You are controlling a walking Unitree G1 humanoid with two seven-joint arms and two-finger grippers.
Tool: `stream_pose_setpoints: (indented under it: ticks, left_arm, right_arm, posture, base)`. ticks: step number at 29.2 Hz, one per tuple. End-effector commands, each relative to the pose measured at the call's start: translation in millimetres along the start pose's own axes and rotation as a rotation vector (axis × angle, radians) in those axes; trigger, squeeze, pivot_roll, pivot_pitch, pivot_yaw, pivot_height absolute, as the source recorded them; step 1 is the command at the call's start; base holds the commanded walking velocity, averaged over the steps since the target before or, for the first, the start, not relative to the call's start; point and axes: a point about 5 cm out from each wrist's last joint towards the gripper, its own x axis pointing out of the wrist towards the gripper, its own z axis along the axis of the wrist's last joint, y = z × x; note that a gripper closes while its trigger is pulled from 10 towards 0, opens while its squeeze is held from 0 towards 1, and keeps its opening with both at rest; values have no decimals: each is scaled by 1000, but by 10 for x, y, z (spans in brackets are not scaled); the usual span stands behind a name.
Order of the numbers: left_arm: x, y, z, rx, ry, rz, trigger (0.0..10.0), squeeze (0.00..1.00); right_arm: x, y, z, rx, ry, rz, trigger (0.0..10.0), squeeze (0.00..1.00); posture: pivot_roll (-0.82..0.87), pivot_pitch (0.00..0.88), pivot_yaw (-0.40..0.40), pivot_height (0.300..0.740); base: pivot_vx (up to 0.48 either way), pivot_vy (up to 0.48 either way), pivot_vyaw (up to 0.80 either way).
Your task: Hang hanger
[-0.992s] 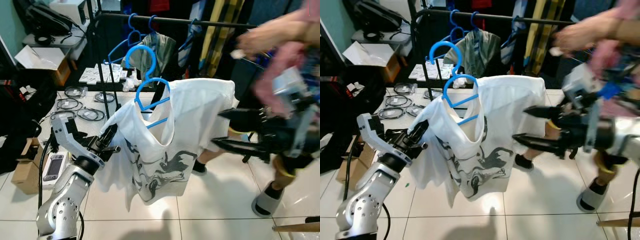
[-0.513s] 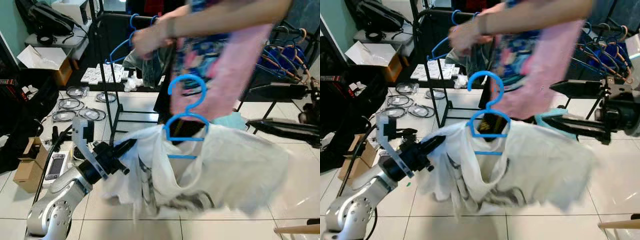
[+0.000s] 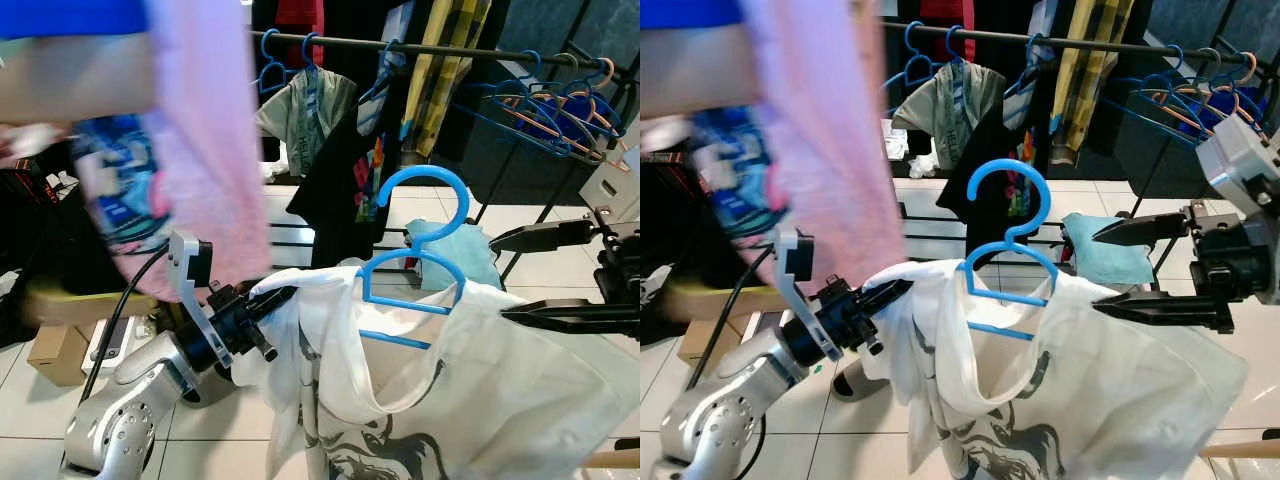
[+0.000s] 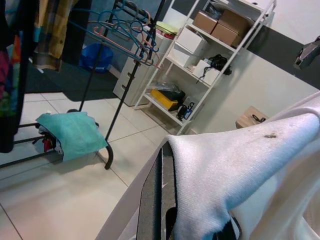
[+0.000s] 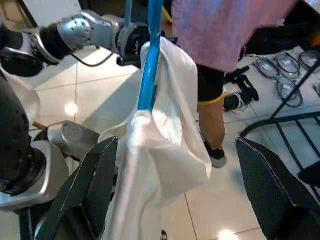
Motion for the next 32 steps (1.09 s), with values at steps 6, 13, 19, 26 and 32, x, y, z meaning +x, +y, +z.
stream_pose_setpoints:
  ticks: [6,13,19,26,32]
  left_arm:
    - [27,-128,52,-23,-32,-78,10000,0]
    - [88,-219,62,-37,-46,-118,10000,0]
    - [116,-255,62,-41,-51,-133,10000,0]
    - [134,-298,5,-70,-46,-162,10000,1000]
    - [99,-104,-5,-75,-58,-42,10000,1000]
  right_arm:
    - [118,36,-123,33,40,89,4549,0]
    - [215,51,-186,49,31,142,1490,0]
    - [281,29,-189,51,2,159,0,0]
    - [335,-19,-203,49,-21,151,0,0]
    - [366,-106,-279,36,-17,53,0,0]
  posture:
    - [-88,84,-43,740]
    - [-86,84,-43,740]
    - [-83,83,-45,740]
    - [-81,84,-47,740]
    - [-81,83,-45,740]
  base:
    - [0,0,0]
    - [0,0,0]
    - [0,0,0]
    - [0,0,0]
    - [0,0,0]
